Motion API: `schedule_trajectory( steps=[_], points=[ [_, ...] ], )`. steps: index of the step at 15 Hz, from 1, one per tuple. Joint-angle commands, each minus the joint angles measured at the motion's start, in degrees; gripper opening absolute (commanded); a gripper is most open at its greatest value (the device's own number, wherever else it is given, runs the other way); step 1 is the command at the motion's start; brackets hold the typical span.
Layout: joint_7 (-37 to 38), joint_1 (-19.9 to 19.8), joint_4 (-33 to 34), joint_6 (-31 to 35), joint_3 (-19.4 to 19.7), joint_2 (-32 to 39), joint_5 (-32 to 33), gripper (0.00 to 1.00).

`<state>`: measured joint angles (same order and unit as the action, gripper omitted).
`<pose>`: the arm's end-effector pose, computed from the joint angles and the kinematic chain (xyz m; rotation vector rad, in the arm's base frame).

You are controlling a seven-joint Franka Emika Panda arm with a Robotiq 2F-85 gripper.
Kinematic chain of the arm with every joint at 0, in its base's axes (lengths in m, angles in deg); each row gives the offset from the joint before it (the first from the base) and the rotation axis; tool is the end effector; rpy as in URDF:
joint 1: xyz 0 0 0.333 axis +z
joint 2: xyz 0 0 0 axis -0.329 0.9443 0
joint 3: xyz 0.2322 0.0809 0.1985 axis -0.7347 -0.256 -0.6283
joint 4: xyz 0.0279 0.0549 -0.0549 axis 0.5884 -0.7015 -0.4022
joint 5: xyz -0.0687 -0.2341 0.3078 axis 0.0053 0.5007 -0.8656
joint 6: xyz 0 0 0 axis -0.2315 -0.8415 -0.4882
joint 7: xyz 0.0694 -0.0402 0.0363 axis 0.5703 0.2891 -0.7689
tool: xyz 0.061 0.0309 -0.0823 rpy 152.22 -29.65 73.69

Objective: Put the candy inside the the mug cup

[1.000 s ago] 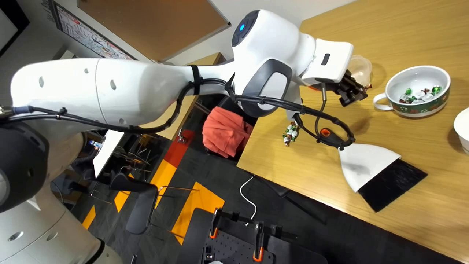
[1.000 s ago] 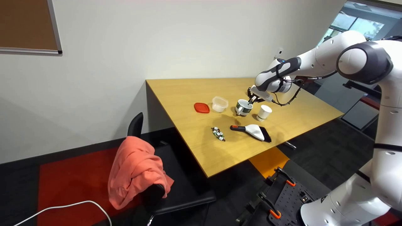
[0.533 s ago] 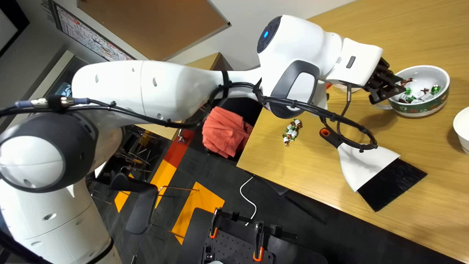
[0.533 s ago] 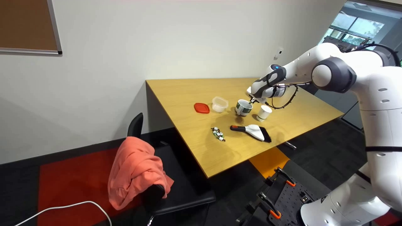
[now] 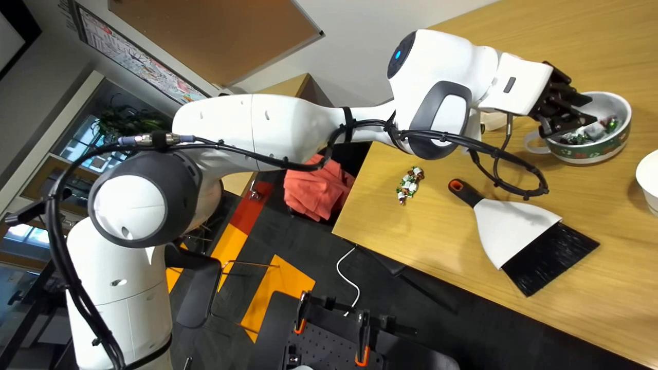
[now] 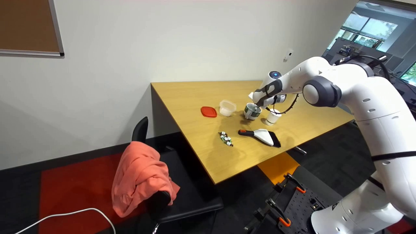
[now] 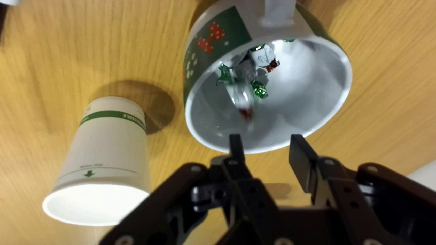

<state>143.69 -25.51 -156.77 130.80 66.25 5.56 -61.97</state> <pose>0.5945 -0.4201 0.1798 1.9986 -1.9071 0.7677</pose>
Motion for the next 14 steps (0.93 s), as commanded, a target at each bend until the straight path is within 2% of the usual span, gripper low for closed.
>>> schedule_trajectory(
  steps=[1, 5, 14],
  points=[
    [2.38, 0.89, 3.15, 0.04, 1.69, 2.60, 0.91, 0.71],
    [-0.51, -0.15, 1.02, -0.12, -0.81, -0.65, 0.65, 0.99],
    [-7.05, 1.00, -10.00, -0.64, -0.90, -11.82, 1.77, 1.00]
  ],
)
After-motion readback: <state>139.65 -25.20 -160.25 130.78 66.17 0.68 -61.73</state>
